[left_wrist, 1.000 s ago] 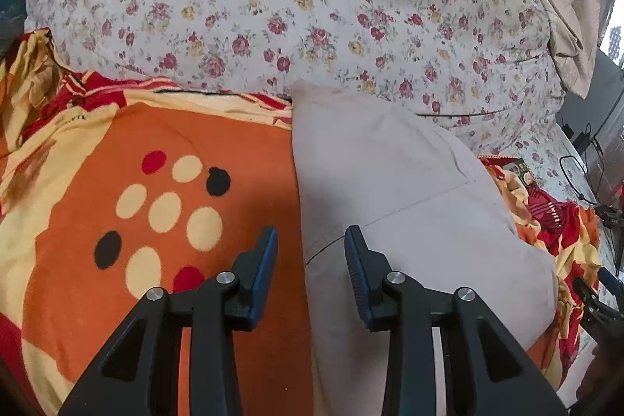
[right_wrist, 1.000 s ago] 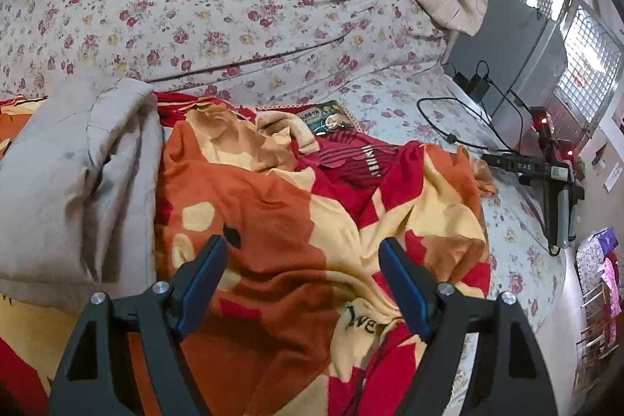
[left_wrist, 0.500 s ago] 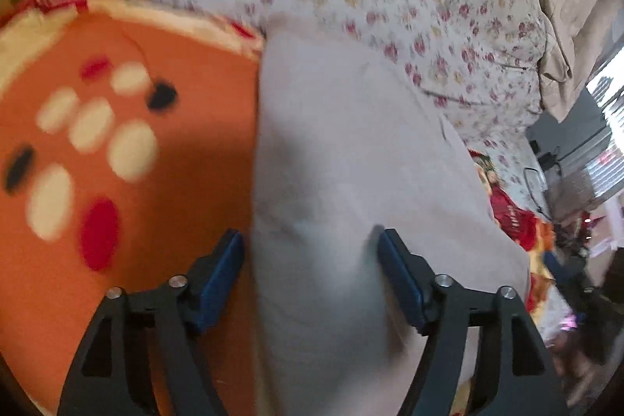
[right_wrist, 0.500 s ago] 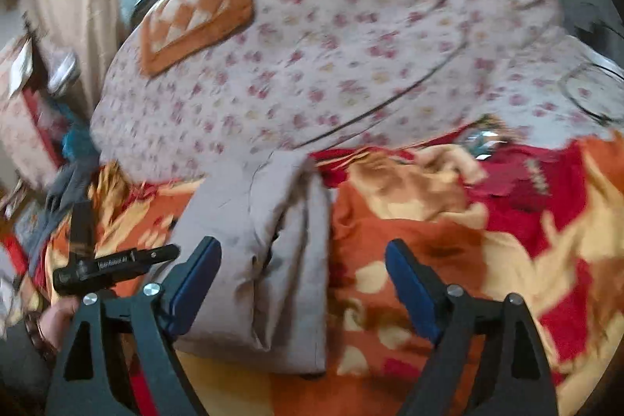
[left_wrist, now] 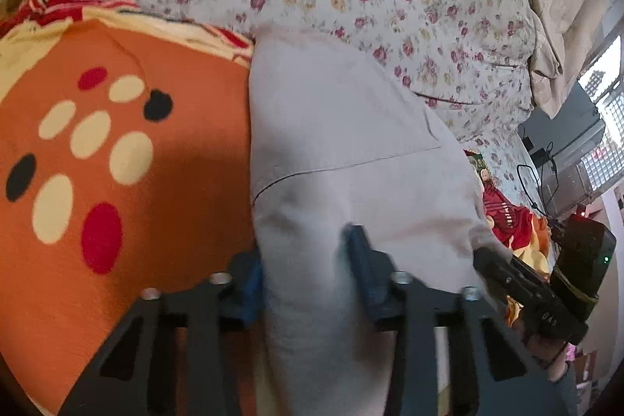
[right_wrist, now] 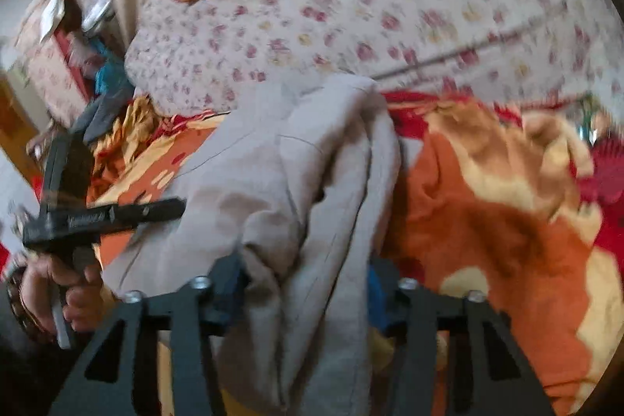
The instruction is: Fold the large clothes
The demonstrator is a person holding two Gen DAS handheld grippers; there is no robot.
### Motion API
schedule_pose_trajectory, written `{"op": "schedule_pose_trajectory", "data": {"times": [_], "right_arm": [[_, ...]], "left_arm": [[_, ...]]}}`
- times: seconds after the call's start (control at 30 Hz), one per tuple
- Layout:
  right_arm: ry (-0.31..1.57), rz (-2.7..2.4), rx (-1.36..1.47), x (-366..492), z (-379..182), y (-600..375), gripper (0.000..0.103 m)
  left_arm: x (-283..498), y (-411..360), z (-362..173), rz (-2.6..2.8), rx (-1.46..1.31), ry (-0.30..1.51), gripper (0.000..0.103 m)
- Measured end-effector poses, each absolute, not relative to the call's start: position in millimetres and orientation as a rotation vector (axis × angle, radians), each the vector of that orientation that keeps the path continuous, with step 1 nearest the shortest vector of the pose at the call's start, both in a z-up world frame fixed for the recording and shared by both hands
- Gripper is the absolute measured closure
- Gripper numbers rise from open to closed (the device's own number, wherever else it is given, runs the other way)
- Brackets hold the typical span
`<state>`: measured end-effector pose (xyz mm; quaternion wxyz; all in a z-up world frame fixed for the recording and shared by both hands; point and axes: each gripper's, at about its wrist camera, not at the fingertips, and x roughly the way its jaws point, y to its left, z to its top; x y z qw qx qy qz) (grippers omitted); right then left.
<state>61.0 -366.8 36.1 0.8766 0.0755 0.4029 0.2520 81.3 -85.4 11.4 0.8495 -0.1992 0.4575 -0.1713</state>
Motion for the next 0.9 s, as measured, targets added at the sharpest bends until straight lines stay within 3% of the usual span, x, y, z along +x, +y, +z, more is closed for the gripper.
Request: {"op": "schedule_pose_trajectory", "data": {"times": [0.13, 0.27, 0.33, 0.4, 0.7, 0.83, 0.9], "right_arm": [[0.867, 0.526, 0.150, 65, 32, -363, 0.058], [0.885, 0.524, 0.212, 74, 28, -363, 0.054], [0.901, 0.507, 0.244, 76, 25, -365, 0.056], [0.915, 0.508, 0.301, 74, 27, -367, 0.074], [0.967, 0.614, 0.458, 84, 28, -307, 0.081], [0.987, 0.708, 0.475, 88, 16, -262, 0.081], [0.996, 0.708, 0.442, 84, 8, -249, 0.079]], "left_arm": [[83, -93, 14, -0.352, -0.358, 0.954, 0.079], [92, -89, 1, -0.339, -0.422, 0.975, 0.059], [94, -86, 1, -0.362, -0.458, 0.975, 0.079], [92, -87, 16, -0.378, -0.422, 0.948, 0.094], [85, -25, 67, -0.270, -0.332, 0.889, 0.096], [86, 20, 62, -0.200, -0.337, 0.971, 0.095], [93, 28, 44, -0.209, -0.365, 1.066, 0.088]]}}
